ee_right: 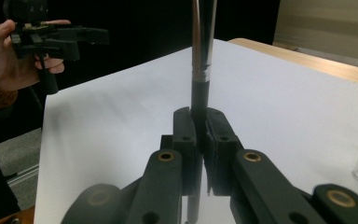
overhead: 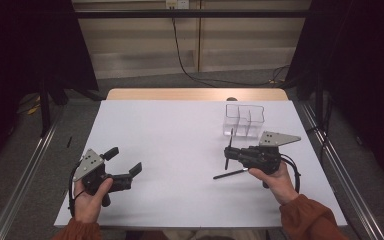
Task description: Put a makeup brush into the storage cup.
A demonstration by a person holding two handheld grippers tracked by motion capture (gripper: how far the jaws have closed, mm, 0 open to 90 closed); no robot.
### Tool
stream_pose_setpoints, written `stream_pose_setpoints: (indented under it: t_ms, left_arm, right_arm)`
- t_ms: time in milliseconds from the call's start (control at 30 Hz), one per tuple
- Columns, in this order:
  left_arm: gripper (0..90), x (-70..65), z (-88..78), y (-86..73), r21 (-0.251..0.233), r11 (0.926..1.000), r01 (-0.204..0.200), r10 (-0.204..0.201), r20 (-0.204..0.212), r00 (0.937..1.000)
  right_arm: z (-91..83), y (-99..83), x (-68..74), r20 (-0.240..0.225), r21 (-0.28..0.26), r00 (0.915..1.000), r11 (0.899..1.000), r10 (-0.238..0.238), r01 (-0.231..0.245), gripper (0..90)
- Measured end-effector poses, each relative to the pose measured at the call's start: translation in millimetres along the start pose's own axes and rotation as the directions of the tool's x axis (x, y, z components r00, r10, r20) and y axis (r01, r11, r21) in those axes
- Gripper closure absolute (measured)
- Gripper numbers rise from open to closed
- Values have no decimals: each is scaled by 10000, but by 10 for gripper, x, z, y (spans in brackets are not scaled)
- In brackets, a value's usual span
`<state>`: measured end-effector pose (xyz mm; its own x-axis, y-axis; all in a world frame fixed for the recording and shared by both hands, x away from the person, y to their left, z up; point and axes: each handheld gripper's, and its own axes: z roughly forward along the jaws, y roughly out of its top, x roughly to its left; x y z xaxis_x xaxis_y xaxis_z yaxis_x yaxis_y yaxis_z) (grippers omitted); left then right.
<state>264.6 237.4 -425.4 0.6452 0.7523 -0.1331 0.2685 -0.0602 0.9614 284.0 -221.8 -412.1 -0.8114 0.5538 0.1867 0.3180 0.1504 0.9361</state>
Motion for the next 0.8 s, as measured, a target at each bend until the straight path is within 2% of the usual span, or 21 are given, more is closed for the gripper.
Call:
stream_pose_setpoints:
  t_ms: [167, 267, 367, 433, 467, 800]
  left_arm:
    - [20, 7, -40, -39, -8, 10000, -57, 57, -145, 9999]
    - [20, 11, -66, -29, -115, 9999, -128, 127, -76, 9999]
    - [21, 17, -69, -46, -73, 9999, -71, 71, -44, 10000]
    - [21, 28, -68, -60, -6, 9998, -176, 176, -89, 9998]
    - [21, 27, -67, -66, -4, 10000, -91, 91, -96, 9999]
    - [24, 59, -87, -70, 10, 9997, -239, 239, -171, 9996]
  right_arm:
    - [-58, 36, -69, 269, -100, 9996, 9999, 36, -33, 838]
    - [-93, 57, -117, 436, -167, 9990, 9998, 55, -48, 839]
    - [-120, 80, -156, 600, -191, 9982, 9998, 79, -68, 839]
    - [-136, 98, -183, 680, -212, 9976, 9997, 93, -78, 839]
    - [-139, 108, -196, 754, -218, 9971, 9998, 54, -38, 839]
    - [-124, 256, -325, 1165, -413, 9932, 9991, -44, 92, 839]
